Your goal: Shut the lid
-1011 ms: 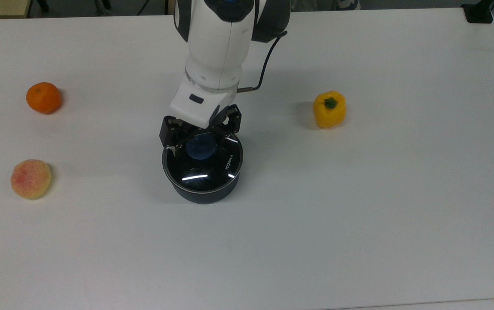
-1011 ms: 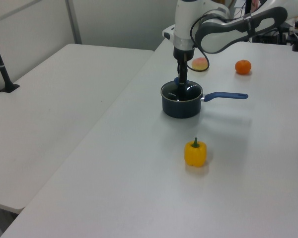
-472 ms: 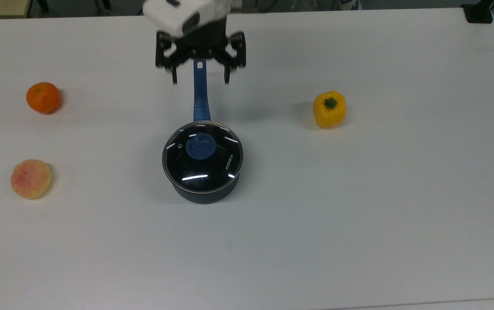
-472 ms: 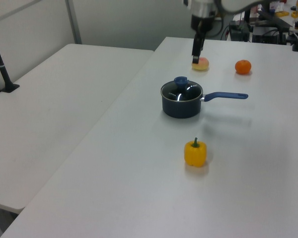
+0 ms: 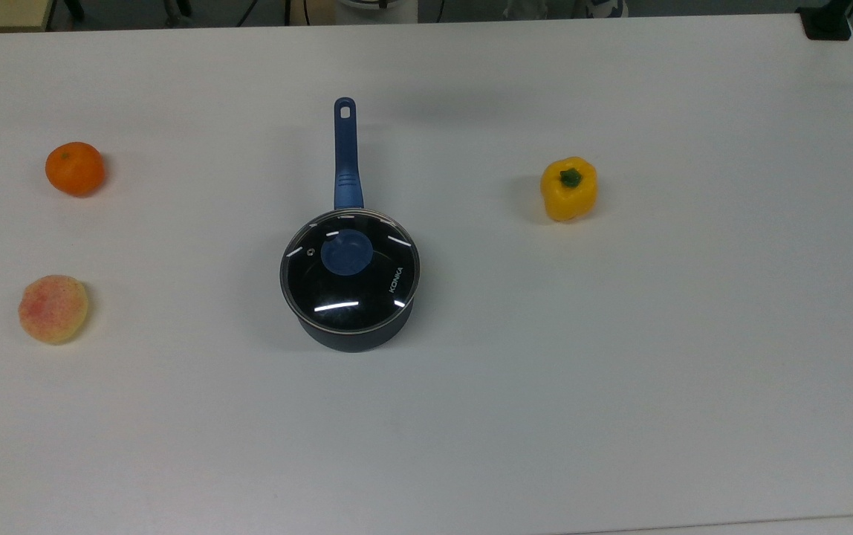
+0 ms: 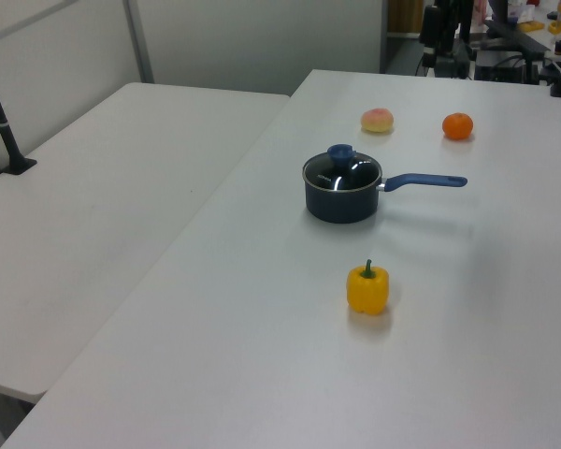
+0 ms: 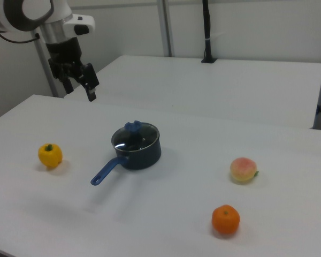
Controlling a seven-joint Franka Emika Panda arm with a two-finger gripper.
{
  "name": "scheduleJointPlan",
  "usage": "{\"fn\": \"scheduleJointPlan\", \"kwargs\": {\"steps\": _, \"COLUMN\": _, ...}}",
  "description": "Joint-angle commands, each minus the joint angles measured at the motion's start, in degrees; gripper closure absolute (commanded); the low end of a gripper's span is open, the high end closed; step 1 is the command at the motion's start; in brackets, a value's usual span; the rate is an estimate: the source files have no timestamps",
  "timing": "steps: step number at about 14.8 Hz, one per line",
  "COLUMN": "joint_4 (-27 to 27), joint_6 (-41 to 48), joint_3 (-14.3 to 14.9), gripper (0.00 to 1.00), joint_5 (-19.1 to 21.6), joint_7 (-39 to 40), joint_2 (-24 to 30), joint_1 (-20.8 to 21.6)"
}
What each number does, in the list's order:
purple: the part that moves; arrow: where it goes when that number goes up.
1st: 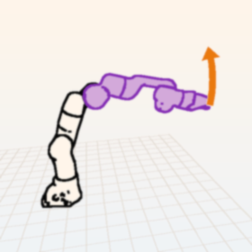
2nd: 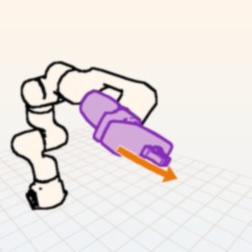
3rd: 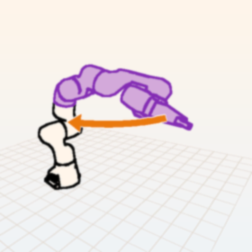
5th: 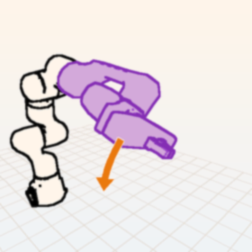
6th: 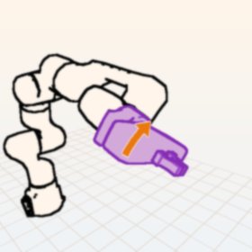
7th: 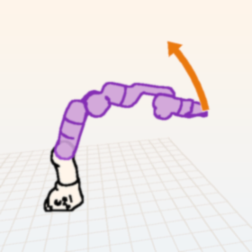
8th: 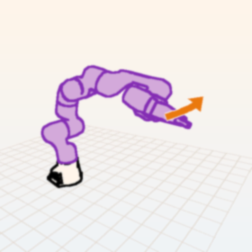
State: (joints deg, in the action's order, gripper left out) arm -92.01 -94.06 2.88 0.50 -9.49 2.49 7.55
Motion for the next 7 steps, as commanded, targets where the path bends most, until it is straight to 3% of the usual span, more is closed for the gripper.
{"fn": "scheduleJointPlan", "kwargs": {"steps": 1, "joint_4": -2.3, "joint_6": 1.6, "joint_3": 0.2, "gripper": 0.00, "joint_5": 4.9, "joint_7": -2.0, "joint_2": 3.0, "joint_1": -0.1}}
{"fn": "scheduleJointPlan", "kwargs": {"steps": 4, "joint_4": -3.7, "joint_6": -0.6, "joint_3": 0.0, "gripper": 0.00, "joint_5": 5.0, "joint_7": 0.8, "joint_2": 3.1, "joint_1": -0.2}}
{"fn": "scheduleJointPlan", "kwargs": {"steps": 7, "joint_4": -4.3, "joint_6": -3.1, "joint_3": 0.0, "gripper": 0.00, "joint_5": 5.0, "joint_7": 13.4, "joint_2": 3.0, "joint_1": -2.2}}
